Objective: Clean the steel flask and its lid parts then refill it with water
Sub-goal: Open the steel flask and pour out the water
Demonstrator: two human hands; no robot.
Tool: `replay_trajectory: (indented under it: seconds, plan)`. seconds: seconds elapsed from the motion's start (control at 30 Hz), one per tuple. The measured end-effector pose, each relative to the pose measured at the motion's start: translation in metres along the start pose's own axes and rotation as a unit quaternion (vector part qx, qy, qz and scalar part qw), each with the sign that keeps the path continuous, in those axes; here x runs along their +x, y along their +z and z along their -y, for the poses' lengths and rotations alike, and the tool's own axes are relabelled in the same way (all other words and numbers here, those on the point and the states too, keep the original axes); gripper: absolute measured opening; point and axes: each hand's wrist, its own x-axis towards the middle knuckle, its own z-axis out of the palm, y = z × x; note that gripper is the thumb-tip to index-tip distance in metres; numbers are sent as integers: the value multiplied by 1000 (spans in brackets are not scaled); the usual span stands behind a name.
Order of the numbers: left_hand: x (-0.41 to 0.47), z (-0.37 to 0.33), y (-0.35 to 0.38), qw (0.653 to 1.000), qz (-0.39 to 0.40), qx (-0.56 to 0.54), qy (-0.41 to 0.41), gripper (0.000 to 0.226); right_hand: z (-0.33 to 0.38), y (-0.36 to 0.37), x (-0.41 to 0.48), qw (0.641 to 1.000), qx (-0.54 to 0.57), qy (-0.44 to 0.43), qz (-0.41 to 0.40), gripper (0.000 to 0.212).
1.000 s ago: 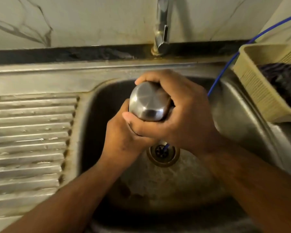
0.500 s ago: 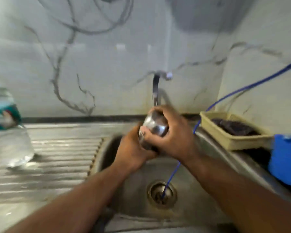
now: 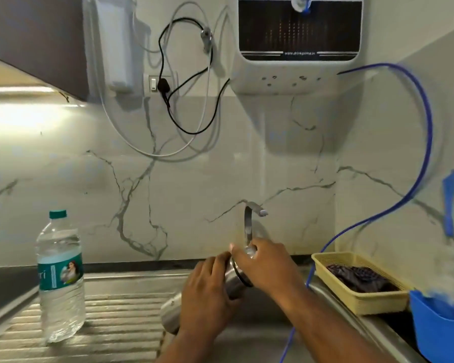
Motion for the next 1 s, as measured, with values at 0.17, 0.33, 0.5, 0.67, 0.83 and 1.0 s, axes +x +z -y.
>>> replay_trajectory:
  seconds: [0.17, 0.33, 0.5, 0.67, 0.83, 1.0]
  plan:
    - [-15, -3, 36, 984, 95, -136, -64, 76, -30, 20, 1, 994, -93, -37, -39, 44]
    - [-22, 2, 48, 976, 93, -191, -46, 71, -55, 30, -2, 987, -74, -116, -85, 45]
    - [-23, 5, 40, 968, 126, -213, -45, 68, -57, 39, -6, 984, -49, -149, -79, 45]
    - [-24, 9, 36, 953, 177, -240, -48, 62, -59, 40, -9, 978, -40, -178, -96, 47]
    - [-27, 19, 26, 919, 249, -297, -72, 59, -57, 49, -14, 971, -33, -223, -82, 45]
    - [-29, 28, 17, 848, 381, -361, -71, 54, -61, 47, -8, 931, 31, -362, 25, 19]
